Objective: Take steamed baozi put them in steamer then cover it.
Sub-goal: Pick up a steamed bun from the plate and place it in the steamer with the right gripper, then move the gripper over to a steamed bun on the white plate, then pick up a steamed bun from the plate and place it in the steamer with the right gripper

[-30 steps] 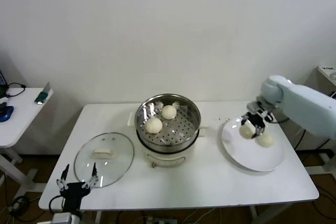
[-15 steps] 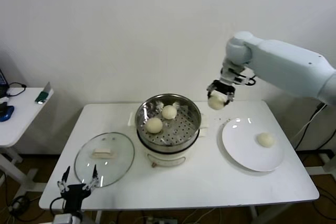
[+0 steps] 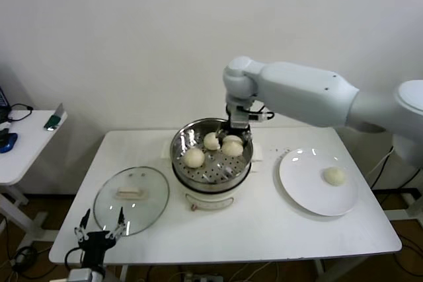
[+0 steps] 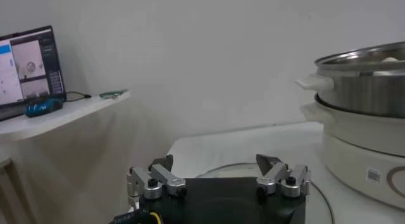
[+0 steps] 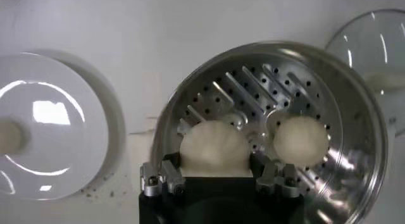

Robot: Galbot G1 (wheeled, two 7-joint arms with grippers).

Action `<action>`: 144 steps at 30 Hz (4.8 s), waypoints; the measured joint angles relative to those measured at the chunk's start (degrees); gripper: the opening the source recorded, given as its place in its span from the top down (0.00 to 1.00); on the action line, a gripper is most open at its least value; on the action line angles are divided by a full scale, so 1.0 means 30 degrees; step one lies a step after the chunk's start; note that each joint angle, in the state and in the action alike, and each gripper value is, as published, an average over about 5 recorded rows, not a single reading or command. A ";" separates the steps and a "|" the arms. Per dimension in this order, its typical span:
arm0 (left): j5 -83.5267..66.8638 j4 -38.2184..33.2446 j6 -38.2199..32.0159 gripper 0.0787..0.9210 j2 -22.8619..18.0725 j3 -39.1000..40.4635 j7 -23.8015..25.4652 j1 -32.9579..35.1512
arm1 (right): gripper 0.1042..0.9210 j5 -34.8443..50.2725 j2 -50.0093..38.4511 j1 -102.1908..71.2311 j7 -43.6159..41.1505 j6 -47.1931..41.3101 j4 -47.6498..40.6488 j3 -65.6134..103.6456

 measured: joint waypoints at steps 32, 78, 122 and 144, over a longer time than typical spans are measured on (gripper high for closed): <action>-0.0401 0.0777 0.0012 0.12 0.0188 -0.0117 -0.0028 -0.0538 | 0.12 -0.1071 0.2089 -0.1406 0.0270 0.0827 -0.1069 0.0056; 0.0304 0.0546 0.0246 0.12 0.0345 -0.0003 -0.0056 -0.0351 | 0.12 0.0128 -0.9446 -0.6653 0.1753 -1.0097 -0.6831 0.5134; 0.0748 0.0485 0.0237 0.12 0.0155 0.0101 -0.0083 0.0007 | 0.28 -0.5986 -0.6370 -1.0429 0.1768 -0.9003 -1.3735 1.2266; 0.0516 -0.0034 -0.0161 0.12 0.0069 0.0282 0.0046 0.0515 | 0.29 0.2377 -0.5557 -0.4593 0.1309 -1.1218 -1.2050 0.5527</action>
